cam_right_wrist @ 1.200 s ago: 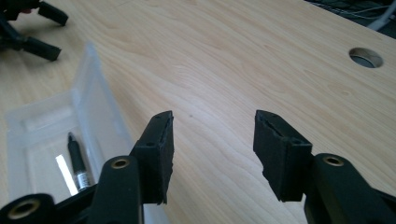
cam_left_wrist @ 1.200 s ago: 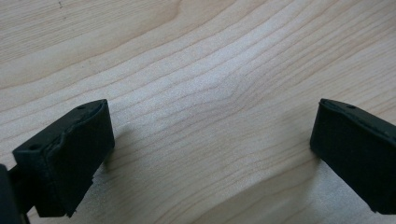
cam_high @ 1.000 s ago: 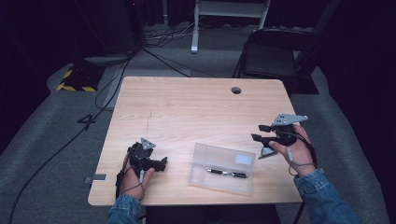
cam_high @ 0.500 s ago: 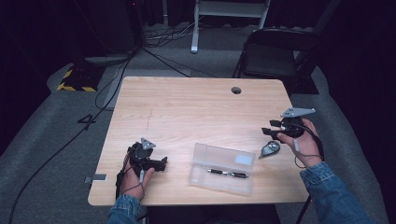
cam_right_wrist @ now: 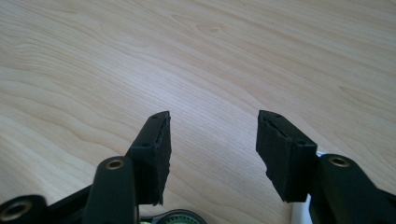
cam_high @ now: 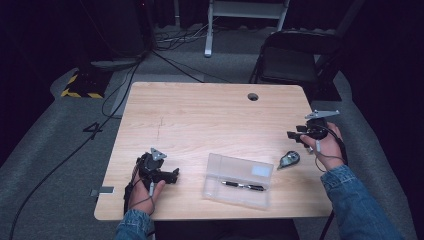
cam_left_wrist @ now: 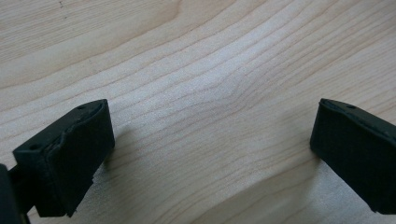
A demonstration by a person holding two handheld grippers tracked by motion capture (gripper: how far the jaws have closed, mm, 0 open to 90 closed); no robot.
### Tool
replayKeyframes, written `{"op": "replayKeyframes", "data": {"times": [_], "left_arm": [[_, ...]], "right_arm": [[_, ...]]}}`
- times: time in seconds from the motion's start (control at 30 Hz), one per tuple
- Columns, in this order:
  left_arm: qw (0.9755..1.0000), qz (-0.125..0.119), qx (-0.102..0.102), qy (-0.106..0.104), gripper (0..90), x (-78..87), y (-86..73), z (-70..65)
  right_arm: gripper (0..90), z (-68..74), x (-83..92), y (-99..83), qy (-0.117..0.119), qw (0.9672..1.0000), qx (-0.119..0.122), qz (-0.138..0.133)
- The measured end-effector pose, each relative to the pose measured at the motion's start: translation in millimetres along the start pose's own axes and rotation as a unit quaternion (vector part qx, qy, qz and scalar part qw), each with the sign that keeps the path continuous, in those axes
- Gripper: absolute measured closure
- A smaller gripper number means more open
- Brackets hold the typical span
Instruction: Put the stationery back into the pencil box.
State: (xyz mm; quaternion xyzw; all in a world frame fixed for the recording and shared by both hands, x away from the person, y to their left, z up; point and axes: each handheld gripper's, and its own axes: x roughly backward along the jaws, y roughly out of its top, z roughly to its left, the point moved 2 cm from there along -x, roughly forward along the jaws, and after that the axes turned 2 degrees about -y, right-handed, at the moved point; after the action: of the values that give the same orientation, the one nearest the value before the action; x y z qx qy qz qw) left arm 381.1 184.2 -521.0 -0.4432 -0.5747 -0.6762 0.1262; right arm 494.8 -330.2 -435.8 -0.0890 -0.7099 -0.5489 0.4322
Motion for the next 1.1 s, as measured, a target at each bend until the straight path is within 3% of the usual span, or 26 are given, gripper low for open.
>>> {"op": "replayKeyframes", "data": {"times": [0.4, 0.53, 0.67, 0.77, 0.83, 1.1], "left_arm": [[1.0000, -0.001, 0.000, 0.001, 0.1, 0.5, -0.8, -0.1], [1.0000, -0.001, -0.001, 0.000, 0.1, 0.5, -0.9, 0.0], [1.0000, -0.001, -0.001, 0.001, 0.1, 0.6, -0.9, 0.0], [1.0000, -0.001, -0.001, 0.001, 0.1, 0.6, -0.9, 0.0], [1.0000, -0.001, -0.001, 0.000, 0.2, 0.5, -0.9, 0.0], [1.0000, -0.001, 0.000, -0.001, 0.1, 0.6, -0.8, 0.0]], "right_arm": [[47.2, -31.9, -13.8, -10.0, -0.033, 0.9983, -0.033, 0.034], [47.7, -30.7, -12.9, -12.9, -0.028, 0.9981, -0.038, 0.040], [46.0, -27.5, -10.0, -13.2, -0.031, 0.9983, -0.027, 0.042], [44.7, -31.2, -10.1, -12.9, -0.038, 0.9981, -0.029, 0.038], [44.4, -36.6, -12.8, -14.9, -0.050, 0.9970, -0.038, 0.046], [45.5, -45.9, -22.4, -23.8, -0.063, 0.9946, -0.047, 0.067]]}}
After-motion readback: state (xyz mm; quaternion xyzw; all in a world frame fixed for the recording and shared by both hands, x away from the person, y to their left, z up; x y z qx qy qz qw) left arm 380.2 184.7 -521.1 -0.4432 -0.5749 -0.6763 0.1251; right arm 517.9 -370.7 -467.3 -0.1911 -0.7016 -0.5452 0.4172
